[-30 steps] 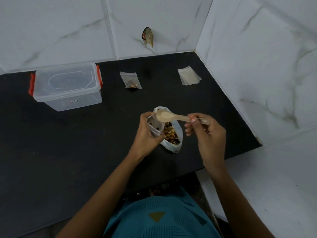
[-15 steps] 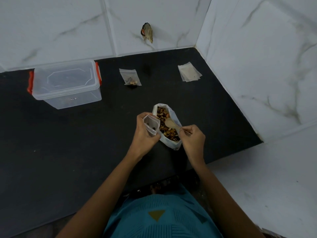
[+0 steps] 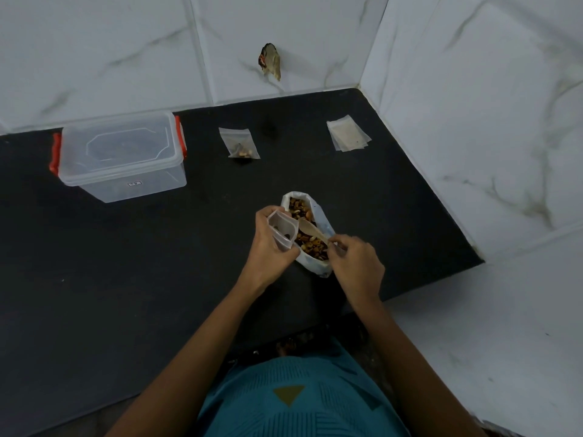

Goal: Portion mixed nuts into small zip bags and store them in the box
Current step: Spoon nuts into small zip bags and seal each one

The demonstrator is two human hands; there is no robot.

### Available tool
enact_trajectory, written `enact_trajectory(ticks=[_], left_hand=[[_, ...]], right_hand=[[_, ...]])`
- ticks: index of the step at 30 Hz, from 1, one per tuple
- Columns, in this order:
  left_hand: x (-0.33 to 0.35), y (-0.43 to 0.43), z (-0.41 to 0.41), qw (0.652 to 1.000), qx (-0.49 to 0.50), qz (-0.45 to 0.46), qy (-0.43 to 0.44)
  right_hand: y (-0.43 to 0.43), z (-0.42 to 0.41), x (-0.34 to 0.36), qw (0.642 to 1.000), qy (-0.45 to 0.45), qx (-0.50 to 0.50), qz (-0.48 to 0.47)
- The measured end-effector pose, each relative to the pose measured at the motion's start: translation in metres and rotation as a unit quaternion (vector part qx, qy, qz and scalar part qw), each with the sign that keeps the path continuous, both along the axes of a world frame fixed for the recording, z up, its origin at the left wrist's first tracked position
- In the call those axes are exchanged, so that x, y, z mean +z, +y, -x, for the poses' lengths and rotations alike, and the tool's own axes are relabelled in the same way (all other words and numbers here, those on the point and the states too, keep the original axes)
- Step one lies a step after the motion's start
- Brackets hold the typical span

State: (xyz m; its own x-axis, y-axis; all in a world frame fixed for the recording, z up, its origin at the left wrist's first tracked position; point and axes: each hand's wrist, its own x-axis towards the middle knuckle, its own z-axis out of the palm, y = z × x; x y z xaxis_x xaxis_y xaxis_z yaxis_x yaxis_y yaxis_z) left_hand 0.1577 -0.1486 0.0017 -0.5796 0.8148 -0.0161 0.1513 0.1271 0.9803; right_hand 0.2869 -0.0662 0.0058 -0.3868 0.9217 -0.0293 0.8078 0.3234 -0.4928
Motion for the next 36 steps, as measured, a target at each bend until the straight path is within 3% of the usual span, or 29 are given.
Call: enact_trajectory(ticks=[6,9,14,20,26,30,33,36], left_hand=[[0.004,0.0,-0.002,1.0,-0.009,-0.006,-0.001],[0.006,0.001,-0.004,1.0,-0.015,-0.011,-0.003],[0.017,0.004,-0.008,0.999,-0.022,-0.028,0.002],[0.026,0.005,-0.004,0.997,-0.035,-0.058,0.025],[0.046,-0.006,0.018,0.994,-0.085,-0.052,-0.033],[0.063,-0.011,0.029,0.991,-0.052,-0.086,-0.084],[0.068,-0.008,0.03,0.987,0.001,-0.115,-0.108],[0.073,-0.007,0.031,0.981,0.013,-0.136,-0.138]], right_hand=[[0.001,-0.005,0.007,1.0,0.005,-0.004,0.023],[0.001,-0.001,0.018,0.995,0.091,0.01,0.041],[-0.013,0.017,0.052,0.955,0.253,0.151,0.032],[-0.013,0.026,0.06,0.961,0.135,0.242,0.001],[0.002,0.025,0.071,0.961,0.195,0.193,0.017],[0.014,0.023,0.086,0.945,0.23,0.233,0.025],[0.016,0.023,0.091,0.919,0.276,0.259,0.107],[0.015,0.028,0.096,0.894,0.343,0.219,0.189]])
